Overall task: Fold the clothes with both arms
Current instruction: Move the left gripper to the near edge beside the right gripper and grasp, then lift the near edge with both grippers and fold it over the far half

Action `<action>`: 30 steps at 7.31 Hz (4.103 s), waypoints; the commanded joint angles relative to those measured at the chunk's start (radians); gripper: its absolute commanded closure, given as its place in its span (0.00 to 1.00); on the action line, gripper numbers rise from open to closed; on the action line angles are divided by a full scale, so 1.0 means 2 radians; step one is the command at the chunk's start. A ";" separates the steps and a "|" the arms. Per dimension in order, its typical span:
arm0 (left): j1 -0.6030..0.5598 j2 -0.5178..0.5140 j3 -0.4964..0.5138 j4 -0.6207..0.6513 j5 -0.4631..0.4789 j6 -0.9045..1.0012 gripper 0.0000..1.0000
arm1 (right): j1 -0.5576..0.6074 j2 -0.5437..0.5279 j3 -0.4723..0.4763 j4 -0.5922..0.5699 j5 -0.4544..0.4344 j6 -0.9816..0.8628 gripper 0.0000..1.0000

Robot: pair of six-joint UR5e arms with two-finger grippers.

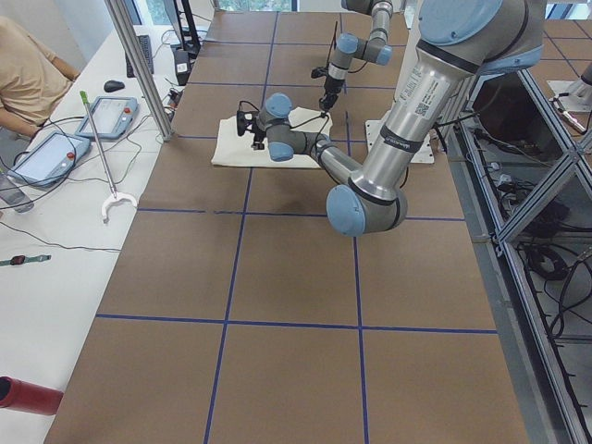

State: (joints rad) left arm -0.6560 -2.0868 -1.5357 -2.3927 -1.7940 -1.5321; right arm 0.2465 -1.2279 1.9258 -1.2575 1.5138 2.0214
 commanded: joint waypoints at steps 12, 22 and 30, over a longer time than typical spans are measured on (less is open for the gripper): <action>0.208 0.149 -0.160 0.070 0.075 -0.170 1.00 | -0.003 -0.009 0.007 0.001 0.000 -0.001 1.00; 0.285 0.181 -0.352 0.160 0.191 -0.239 1.00 | -0.037 -0.103 0.181 0.002 0.004 0.011 1.00; 0.057 -0.038 -0.060 0.154 0.186 -0.053 1.00 | 0.229 0.091 -0.087 0.007 0.169 -0.033 1.00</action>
State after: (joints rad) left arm -0.4910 -2.1310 -1.8027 -1.9653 -1.4201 -1.6532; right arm 0.6435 -1.1148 1.8674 -1.2469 1.7986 1.9779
